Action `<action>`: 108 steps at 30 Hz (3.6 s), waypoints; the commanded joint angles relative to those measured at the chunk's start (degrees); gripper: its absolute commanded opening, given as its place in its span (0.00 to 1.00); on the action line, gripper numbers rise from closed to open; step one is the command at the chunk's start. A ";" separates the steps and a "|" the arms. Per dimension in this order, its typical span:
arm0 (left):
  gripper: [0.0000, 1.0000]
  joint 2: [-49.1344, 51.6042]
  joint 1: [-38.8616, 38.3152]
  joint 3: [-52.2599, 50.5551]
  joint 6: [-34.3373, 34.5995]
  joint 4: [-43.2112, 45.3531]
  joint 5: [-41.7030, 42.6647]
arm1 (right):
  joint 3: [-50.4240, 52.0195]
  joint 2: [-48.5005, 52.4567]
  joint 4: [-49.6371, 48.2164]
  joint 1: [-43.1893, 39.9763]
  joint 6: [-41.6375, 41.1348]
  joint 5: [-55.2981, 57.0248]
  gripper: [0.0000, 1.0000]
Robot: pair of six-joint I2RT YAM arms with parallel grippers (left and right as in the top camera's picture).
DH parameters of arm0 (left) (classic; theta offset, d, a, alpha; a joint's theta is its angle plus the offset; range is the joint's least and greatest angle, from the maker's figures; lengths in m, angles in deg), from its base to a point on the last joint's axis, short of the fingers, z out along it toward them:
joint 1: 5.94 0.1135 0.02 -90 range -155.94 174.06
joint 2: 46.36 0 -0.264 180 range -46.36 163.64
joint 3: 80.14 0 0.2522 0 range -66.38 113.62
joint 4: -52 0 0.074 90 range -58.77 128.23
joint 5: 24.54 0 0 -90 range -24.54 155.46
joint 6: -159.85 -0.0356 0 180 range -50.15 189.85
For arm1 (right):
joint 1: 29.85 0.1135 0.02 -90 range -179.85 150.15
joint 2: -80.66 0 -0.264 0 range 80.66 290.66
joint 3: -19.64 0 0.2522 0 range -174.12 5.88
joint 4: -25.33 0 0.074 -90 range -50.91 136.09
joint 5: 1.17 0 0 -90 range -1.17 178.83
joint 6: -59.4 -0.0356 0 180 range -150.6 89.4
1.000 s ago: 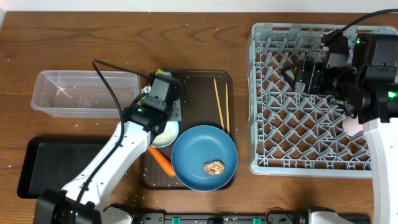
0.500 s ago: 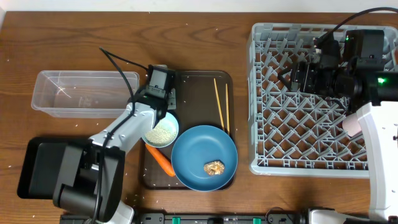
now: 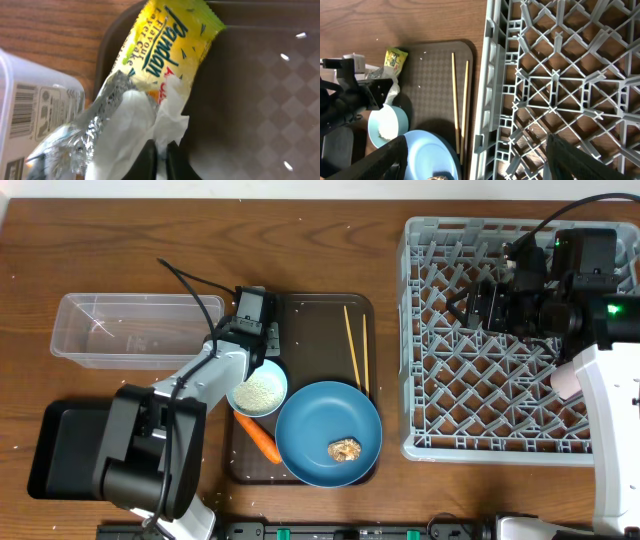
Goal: Sort waste into correct bins and load items into the dishwasher rack
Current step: 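Grasp the tissue and yellow wrapper with the left gripper, then drop the tissue and wrapper into the clear plastic bin, then grasp the white rice bowl rim with the left gripper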
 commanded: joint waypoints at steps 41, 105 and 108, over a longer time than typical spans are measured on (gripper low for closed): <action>0.65 -11.67 3.04 2.25 -20.46 -1.60 15.06 | -0.11 0.11 -0.22 0.52 0.59 -0.26 0.84; 0.74 -15.17 17.62 1.66 29.40 -3.80 -4.79 | -0.11 0.11 2.14 0.55 -0.50 -0.28 0.84; 0.75 -21.68 17.33 2.27 20.90 -9.57 0.66 | -0.11 0.11 2.12 0.55 -0.48 -0.50 0.84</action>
